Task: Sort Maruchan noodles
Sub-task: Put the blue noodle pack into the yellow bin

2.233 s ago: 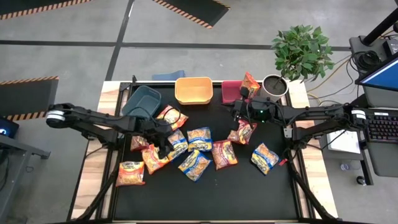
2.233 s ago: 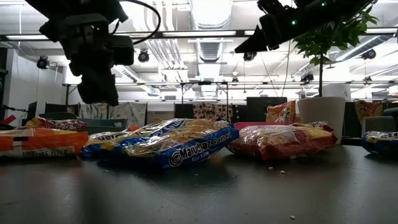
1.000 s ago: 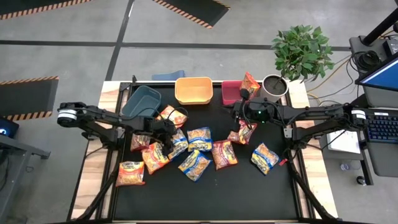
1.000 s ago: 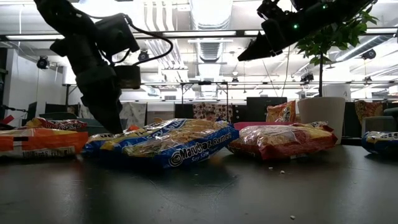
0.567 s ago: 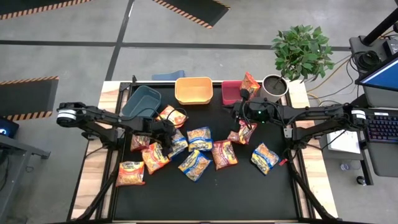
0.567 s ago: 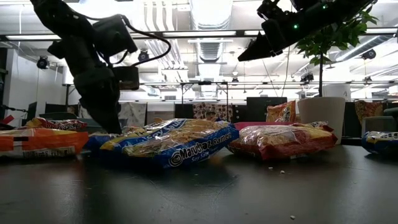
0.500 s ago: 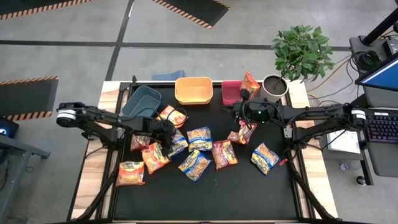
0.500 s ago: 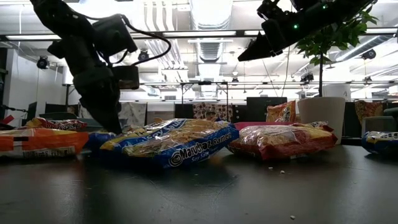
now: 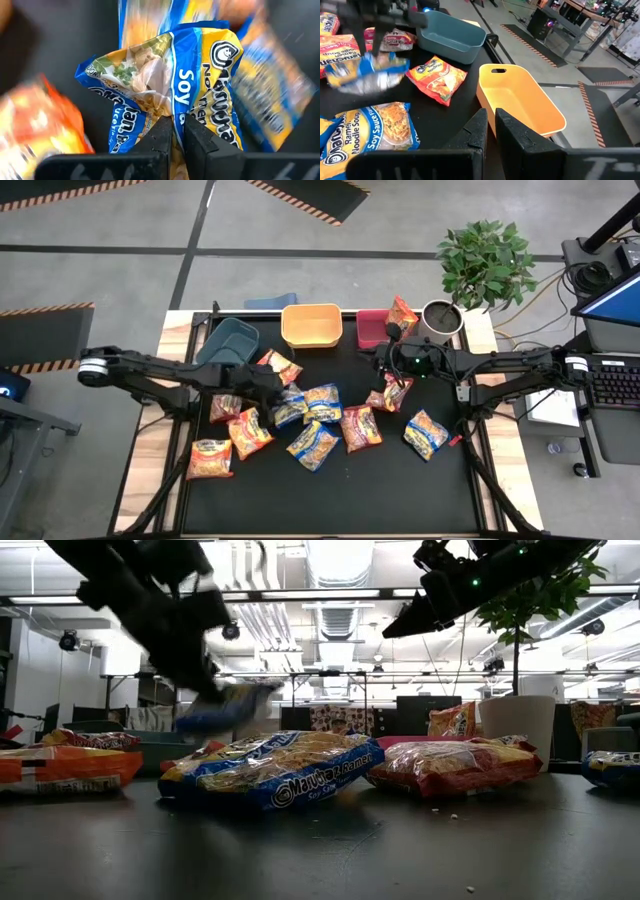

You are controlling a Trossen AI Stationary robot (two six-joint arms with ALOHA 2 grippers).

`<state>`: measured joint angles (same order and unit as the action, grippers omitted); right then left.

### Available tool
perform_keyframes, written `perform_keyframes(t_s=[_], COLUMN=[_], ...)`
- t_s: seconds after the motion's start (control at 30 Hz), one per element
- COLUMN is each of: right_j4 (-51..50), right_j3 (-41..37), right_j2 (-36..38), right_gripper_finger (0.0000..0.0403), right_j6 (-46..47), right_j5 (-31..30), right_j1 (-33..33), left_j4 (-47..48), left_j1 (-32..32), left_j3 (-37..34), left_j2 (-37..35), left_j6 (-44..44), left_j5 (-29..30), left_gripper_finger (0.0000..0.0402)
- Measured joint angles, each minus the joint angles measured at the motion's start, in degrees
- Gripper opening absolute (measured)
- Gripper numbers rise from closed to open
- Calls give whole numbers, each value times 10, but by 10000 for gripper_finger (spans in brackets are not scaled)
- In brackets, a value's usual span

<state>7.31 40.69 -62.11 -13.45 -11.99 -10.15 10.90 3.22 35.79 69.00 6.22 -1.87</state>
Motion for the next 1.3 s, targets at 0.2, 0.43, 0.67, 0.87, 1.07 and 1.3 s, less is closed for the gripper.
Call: perform_keyframes(t_s=[0.2,0.43,0.67,0.87,1.07,1.3], right_j4=[2,3,8,50,90,120], right_j3=[0,0,0,0,0,0], right_j2=[0,0,0,0,0,0], right_gripper_finger=[27,27,27,27,27,79], right_j6=[0,-3,-8,26,109,185], right_j5=[0,0,0,0,-1,-1], right_j1=[0,0,0,-7,-26,-26], left_j4=[-136,-334,-472,-574,-616,-615], left_j1=[6,40,147,234,250,250], left_j3=[0,1,1,1,1,1], left_j2=[-74,-57,41,138,180,183], left_j6=[-78,-203,-247,-209,-228,-237], left_j5=[0,-2,-48,-120,-122,-106], left_gripper_finger=[8,18,10,12,12,11])
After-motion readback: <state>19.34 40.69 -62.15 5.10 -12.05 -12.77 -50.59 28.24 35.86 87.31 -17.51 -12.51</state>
